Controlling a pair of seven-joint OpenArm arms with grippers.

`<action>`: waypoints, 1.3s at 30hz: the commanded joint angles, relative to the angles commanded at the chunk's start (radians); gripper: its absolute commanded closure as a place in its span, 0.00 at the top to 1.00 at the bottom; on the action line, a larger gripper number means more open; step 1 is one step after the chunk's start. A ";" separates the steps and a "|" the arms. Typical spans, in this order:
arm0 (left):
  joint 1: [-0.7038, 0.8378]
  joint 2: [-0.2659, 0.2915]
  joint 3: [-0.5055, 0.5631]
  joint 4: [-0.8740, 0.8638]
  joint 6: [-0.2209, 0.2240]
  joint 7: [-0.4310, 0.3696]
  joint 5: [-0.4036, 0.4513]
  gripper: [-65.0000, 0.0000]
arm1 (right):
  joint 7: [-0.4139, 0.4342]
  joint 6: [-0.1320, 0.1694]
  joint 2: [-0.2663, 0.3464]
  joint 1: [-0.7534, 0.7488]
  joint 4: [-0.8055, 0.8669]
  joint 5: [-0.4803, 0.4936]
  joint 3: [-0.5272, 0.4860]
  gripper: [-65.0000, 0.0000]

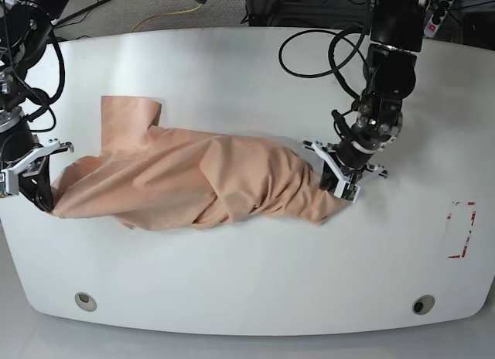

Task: Fold the T-shirt properly
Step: 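Grasp the shirt with the left gripper, holding it with both grippers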

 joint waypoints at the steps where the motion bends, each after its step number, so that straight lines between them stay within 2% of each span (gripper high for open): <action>1: 0.035 -0.017 -0.021 0.043 -0.002 0.005 0.000 0.02 | -0.009 0.000 -0.015 0.000 0.000 0.000 0.000 0.00; 4: 0.121 -0.044 -0.092 0.155 -0.002 0.005 0.000 0.02 | -0.041 0.000 -0.040 0.008 0.000 0.000 0.000 0.00; 7: 0.166 -0.048 -0.149 0.241 -0.002 0.005 0.000 0.02 | -0.043 0.000 -0.043 0.017 0.000 0.000 -0.002 0.00; 11: 0.166 -0.044 -0.173 0.285 -0.002 0.009 0.002 0.03 | -0.044 -0.002 -0.064 0.087 -0.038 -0.002 -0.064 0.00; 14: 0.157 -0.044 -0.173 0.285 -0.002 0.086 0.000 0.05 | -0.044 -0.002 -0.069 0.106 -0.063 -0.002 -0.069 0.00; 15: 0.143 -0.044 -0.173 0.285 -0.002 0.110 0.000 0.08 | -0.044 -0.002 -0.069 0.106 -0.068 -0.002 -0.069 0.00; 17: 0.121 -0.043 -0.172 0.273 -0.002 0.147 0.000 0.21 | -0.044 -0.002 -0.071 0.106 -0.068 -0.002 -0.069 0.00; 19: 0.110 -0.041 -0.175 0.255 -0.002 0.164 0.000 0.40 | -0.044 -0.002 -0.072 0.104 -0.068 -0.002 -0.069 0.00; 20: 0.109 -0.041 -0.175 0.242 -0.002 0.161 0.000 0.53 | -0.044 -0.002 -0.077 0.104 -0.069 -0.002 -0.069 0.00; 22: 0.107 -0.038 -0.175 0.222 -0.002 0.161 0.000 0.71 | -0.044 -0.002 -0.086 0.101 -0.069 -0.002 -0.068 0.00; 24: 0.106 -0.025 -0.175 0.198 -0.002 0.161 0.000 0.81 | -0.044 -0.002 -0.086 0.101 -0.069 -0.002 -0.068 0.00; 27: 0.061 -0.023 -0.170 0.144 -0.018 0.166 0.000 0.82 | -0.044 0.000 -0.087 0.101 -0.069 -0.002 -0.068 0.00; 30: 0.015 -0.021 -0.170 0.049 -0.091 0.166 0.002 0.82 | -0.044 0.000 -0.089 0.103 -0.069 -0.002 -0.068 0.00; 35: -0.069 -0.020 -0.161 -0.081 -0.107 0.166 0.002 0.82 | -0.044 0.000 -0.091 0.103 -0.069 -0.002 -0.068 0.00; 39: -0.132 -0.021 -0.086 -0.181 -0.123 0.161 0.002 0.82 | -0.044 0.000 -0.091 0.103 -0.069 -0.002 -0.068 0.00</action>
